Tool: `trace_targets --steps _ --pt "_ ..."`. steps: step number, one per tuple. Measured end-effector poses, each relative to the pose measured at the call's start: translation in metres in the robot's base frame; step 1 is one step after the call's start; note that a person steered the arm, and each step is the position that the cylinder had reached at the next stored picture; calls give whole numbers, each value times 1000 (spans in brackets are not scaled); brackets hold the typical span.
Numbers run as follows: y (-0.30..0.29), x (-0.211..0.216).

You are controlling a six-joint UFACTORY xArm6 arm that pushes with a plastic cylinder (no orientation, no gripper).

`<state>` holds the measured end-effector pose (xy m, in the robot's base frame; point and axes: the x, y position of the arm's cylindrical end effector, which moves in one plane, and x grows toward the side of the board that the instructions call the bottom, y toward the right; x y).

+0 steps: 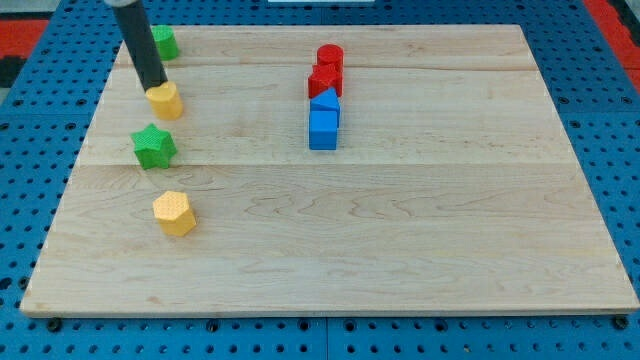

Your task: Drag the green star to the right side of the hexagon

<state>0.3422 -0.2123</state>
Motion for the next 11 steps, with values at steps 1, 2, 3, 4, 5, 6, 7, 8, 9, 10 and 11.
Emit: trace_targets --steps 1,2,3,4,5,6,7,8,9,10,11 --pt "-33 10" --pt "-17 77" --pt "52 99" --pt "80 96" --pt "80 79" --pt "115 106" --pt "136 123" --pt "144 124" --pt "167 118" --pt "200 167" --pt "195 131"
